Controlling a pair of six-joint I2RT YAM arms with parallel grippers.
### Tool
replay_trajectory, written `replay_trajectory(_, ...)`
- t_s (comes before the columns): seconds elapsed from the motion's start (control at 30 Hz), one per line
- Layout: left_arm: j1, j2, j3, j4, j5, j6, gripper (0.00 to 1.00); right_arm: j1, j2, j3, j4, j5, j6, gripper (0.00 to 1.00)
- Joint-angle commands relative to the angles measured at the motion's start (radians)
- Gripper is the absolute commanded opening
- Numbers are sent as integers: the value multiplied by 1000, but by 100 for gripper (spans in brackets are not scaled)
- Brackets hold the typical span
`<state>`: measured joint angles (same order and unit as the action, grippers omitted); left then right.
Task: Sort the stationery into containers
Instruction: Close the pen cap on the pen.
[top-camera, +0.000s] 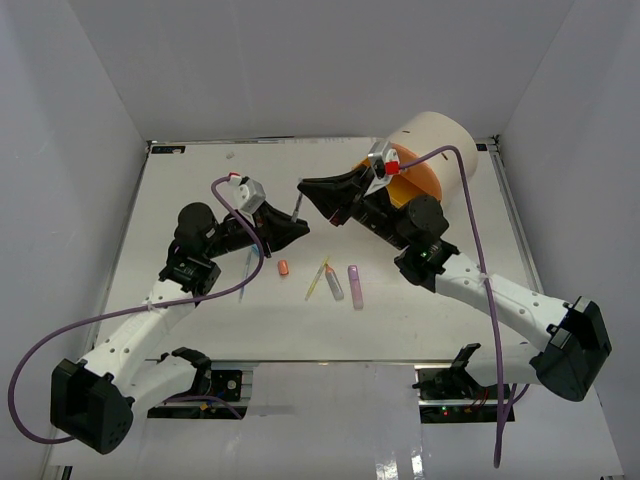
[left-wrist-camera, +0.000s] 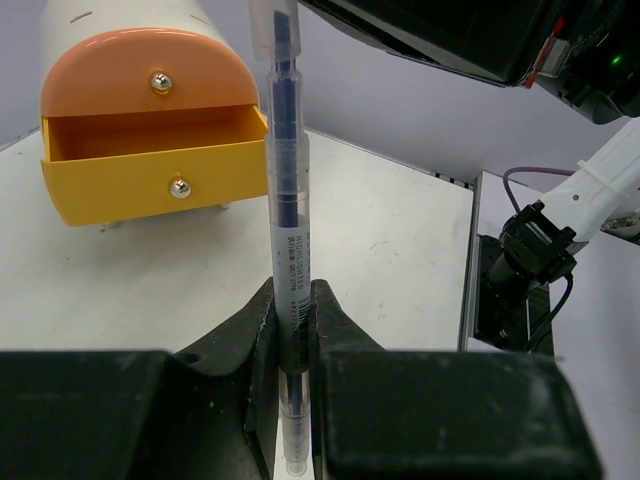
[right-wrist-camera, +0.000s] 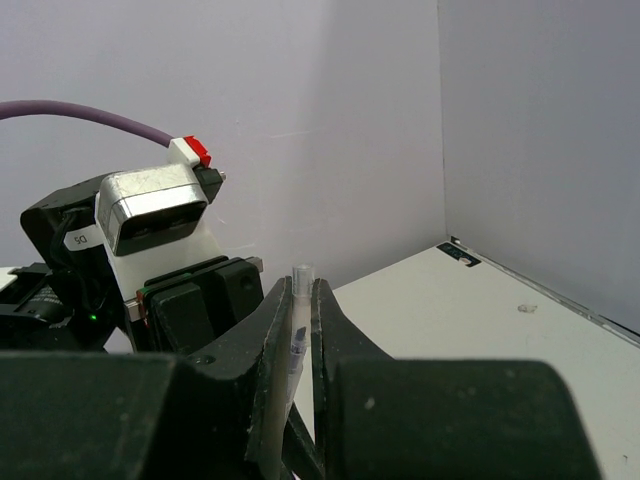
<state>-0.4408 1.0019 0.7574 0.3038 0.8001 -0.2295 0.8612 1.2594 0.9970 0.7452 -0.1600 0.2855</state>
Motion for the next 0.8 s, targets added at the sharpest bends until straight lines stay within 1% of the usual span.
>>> replay_trajectory(0.0, -4, -28, -12, 64, 4, -14, 0, 1, -5, -12, 69, -6, 24, 8)
replay_trajectory(0.3, -4, -5, -35, 230, -2, -97, 0, 2, 3, -35, 115, -32, 63, 8)
replay_trajectory(0.37, -4, 7, -36, 273, -6, -108, 0, 2, 6, -37, 121, -38, 66, 9)
replay_trajectory(0.67, -6, 46, -12, 370, -16, -125, 0, 2, 5, -35, 121, -45, 63, 18)
replay_trajectory(0.77, -6, 55, -3, 368, -13, -123, 0, 2, 2, -32, 111, -49, 58, 26)
